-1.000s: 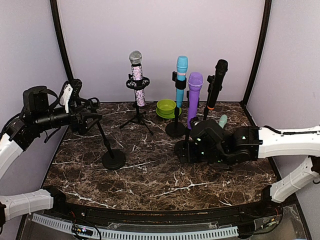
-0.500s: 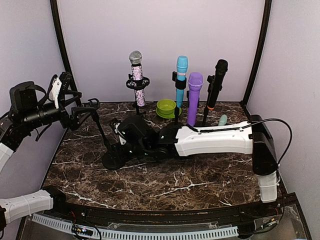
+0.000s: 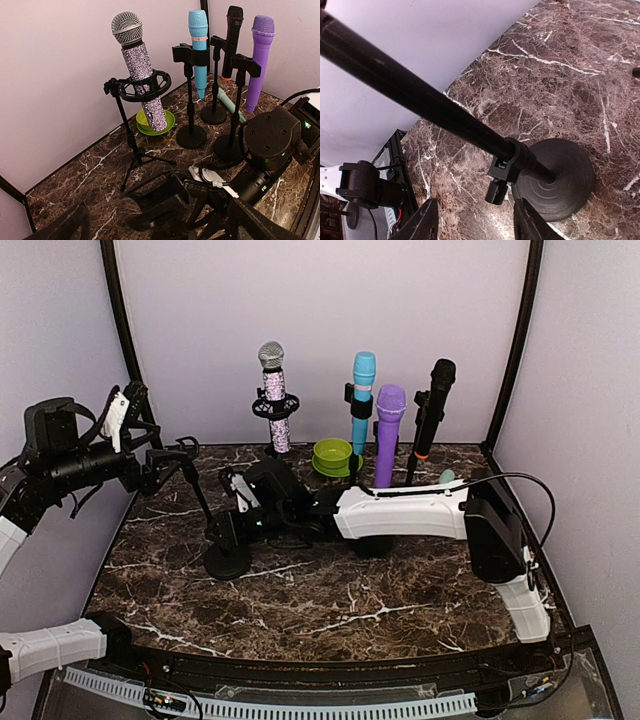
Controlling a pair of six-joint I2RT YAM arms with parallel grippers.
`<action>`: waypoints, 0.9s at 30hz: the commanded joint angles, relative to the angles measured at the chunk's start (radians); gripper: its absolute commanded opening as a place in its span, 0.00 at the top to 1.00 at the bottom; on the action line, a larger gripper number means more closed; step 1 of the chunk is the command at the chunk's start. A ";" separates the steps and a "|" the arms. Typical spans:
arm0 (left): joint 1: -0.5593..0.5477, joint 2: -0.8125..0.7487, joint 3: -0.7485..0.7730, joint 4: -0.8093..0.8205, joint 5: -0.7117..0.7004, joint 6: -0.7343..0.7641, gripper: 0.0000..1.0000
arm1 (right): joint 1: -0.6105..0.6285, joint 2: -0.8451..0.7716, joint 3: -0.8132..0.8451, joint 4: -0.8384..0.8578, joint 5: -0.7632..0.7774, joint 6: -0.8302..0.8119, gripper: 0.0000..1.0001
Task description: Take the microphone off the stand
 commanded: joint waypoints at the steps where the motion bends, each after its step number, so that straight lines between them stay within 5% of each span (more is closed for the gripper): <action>1: 0.003 -0.008 -0.015 -0.015 -0.030 -0.008 0.03 | -0.002 0.045 0.046 0.086 -0.038 0.045 0.52; 9: 0.006 0.013 0.014 0.021 -0.176 -0.018 0.04 | 0.005 0.088 0.096 0.035 0.068 0.016 0.64; 13: 0.008 0.014 0.020 0.042 -0.228 -0.012 0.04 | 0.019 0.088 0.115 0.008 0.206 -0.012 0.86; 19: 0.010 0.005 0.014 0.043 -0.287 0.008 0.04 | 0.056 0.080 0.128 -0.010 0.363 -0.086 0.99; 27: 0.011 0.012 0.013 0.029 -0.329 0.021 0.04 | 0.065 0.073 0.142 -0.066 0.467 -0.178 1.00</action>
